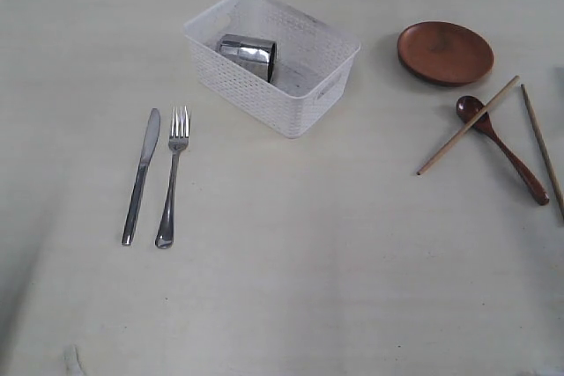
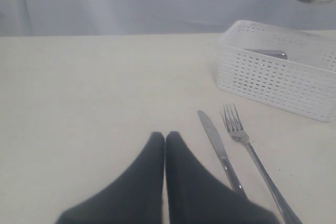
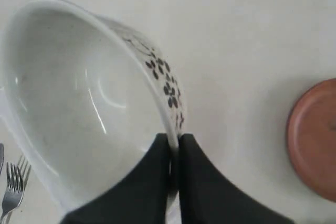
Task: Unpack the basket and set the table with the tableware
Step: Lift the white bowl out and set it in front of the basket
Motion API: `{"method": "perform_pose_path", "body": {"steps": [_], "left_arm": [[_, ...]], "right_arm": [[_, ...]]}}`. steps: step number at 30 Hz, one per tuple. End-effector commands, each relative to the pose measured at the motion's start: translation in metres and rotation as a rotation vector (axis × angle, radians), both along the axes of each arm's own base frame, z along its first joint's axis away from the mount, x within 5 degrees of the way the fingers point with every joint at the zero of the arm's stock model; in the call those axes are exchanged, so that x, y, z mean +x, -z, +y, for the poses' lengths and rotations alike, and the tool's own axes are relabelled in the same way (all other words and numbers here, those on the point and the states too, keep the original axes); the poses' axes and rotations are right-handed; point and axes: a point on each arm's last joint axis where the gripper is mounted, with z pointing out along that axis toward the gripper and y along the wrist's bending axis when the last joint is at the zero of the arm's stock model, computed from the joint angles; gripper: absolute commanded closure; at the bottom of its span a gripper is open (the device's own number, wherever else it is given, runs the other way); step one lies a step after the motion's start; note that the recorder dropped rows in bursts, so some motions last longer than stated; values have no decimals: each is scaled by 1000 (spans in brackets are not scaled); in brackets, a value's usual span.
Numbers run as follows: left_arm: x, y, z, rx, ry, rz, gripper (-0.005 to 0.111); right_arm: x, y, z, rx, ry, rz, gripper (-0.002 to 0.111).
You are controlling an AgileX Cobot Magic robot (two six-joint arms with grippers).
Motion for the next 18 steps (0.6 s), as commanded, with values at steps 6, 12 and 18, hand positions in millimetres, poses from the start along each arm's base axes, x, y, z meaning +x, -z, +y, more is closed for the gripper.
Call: {"method": "perform_pose_path", "body": {"steps": [6,12,18], "left_arm": [[0,1,0,1,7,-2,107],[0,1,0,1,7,-2,107],[0,1,0,1,7,-2,107]], "right_arm": [[-28,-51,3,136,-186,-78,109],[-36,-28,10,192,-237,40,109],[-65,15,13,151,-297,216,109]]}}
